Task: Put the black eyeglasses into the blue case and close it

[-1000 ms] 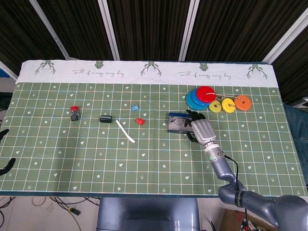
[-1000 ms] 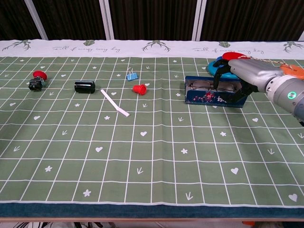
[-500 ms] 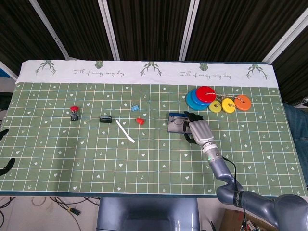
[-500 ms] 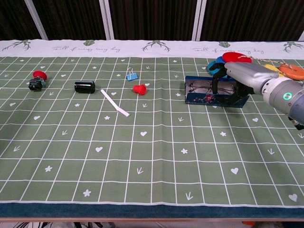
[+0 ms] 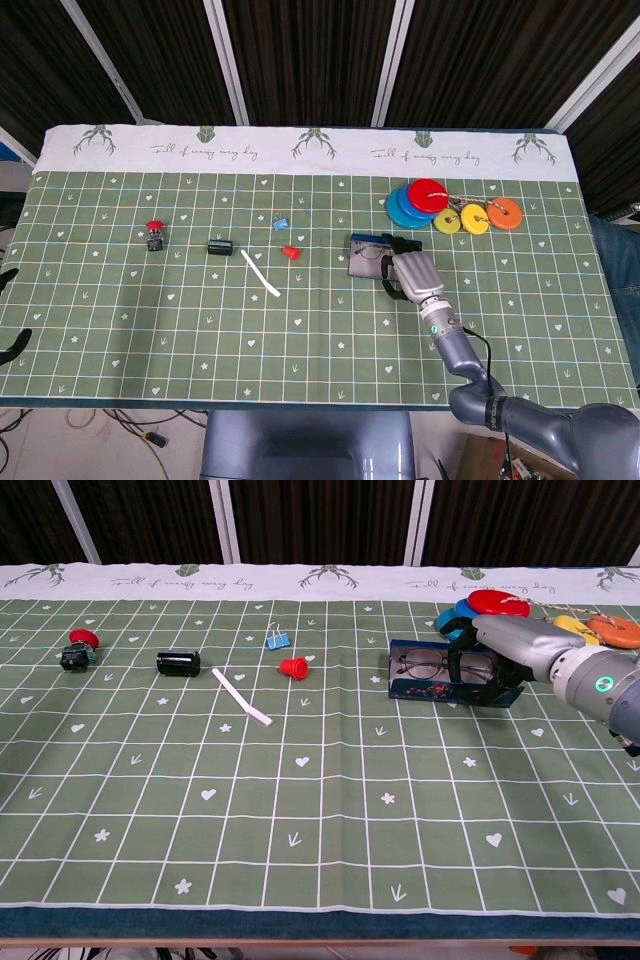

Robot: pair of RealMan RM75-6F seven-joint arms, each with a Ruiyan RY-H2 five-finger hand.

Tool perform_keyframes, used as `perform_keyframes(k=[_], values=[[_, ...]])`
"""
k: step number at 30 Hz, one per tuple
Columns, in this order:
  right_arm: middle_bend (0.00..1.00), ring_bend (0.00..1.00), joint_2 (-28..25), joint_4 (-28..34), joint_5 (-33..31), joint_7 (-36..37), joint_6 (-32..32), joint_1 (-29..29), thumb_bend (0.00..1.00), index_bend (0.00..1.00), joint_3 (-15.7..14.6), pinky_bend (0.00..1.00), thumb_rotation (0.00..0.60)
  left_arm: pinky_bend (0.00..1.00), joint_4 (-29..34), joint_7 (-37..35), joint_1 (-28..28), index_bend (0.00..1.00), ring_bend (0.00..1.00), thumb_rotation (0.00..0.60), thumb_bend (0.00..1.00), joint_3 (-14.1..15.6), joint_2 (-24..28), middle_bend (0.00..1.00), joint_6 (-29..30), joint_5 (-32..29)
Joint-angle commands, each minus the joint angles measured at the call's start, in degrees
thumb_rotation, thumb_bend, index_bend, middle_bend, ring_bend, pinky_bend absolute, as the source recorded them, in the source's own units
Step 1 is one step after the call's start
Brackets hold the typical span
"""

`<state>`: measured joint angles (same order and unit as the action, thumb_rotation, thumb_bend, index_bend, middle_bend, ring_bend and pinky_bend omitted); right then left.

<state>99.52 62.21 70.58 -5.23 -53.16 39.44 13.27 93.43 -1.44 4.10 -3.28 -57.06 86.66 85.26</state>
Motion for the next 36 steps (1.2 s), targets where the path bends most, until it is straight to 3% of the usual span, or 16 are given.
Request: perform_keyframes(k=[1,7,13,21,27,36], values=[[0.11,0.13,-0.38,0.63,0.05,0.27,0.10,-0.08,0.57,0.63,-0.17,0.18,0.600,0.00,0.00,-0.05,-0.01,0.12,0.00,0.600,0.27,-0.01,0.01,0.00,0.00,-0.02],[0.11,0.13,-2.83,5.44,1.15,1.42,-0.96,-1.33,0.58,0.64,-1.20,0.18,0.600,0.00,0.03,-0.17,-0.02,0.11,0.00,0.600,0.27,-0.02,0.05,0.00,0.04,0.00],[0.11,0.13,-7.43,14.98,2.65,-1.11,-3.10,-3.61,0.58,0.64,-3.70,0.18,0.600,0.00,0.07,-0.21,-0.01,0.12,0.00,0.600,0.27,-0.01,0.07,0.00,0.04,0.04],[0.11,0.13,-12.12,26.37,-2.19,-5.38,-1.01,-3.88,0.58,0.64,-3.49,0.18,0.600,0.00,0.17,-0.23,-0.07,0.12,0.00,0.600,0.27,0.07,0.08,0.00,0.10,0.15],[0.11,0.13,-12.78,28.82,-7.85,-10.28,0.90,-1.23,0.58,0.64,-1.08,0.18,0.600,0.00,0.19,-0.33,-0.09,0.12,0.00,0.600,0.27,0.10,0.13,0.00,0.13,0.23],[0.11,0.13,-12.87,27.06,-19.09,-14.28,7.27,4.53,0.58,0.64,1.43,0.18,0.600,0.00,0.11,-0.45,-0.07,0.12,0.00,0.600,0.27,0.06,0.17,0.00,0.08,0.14]])
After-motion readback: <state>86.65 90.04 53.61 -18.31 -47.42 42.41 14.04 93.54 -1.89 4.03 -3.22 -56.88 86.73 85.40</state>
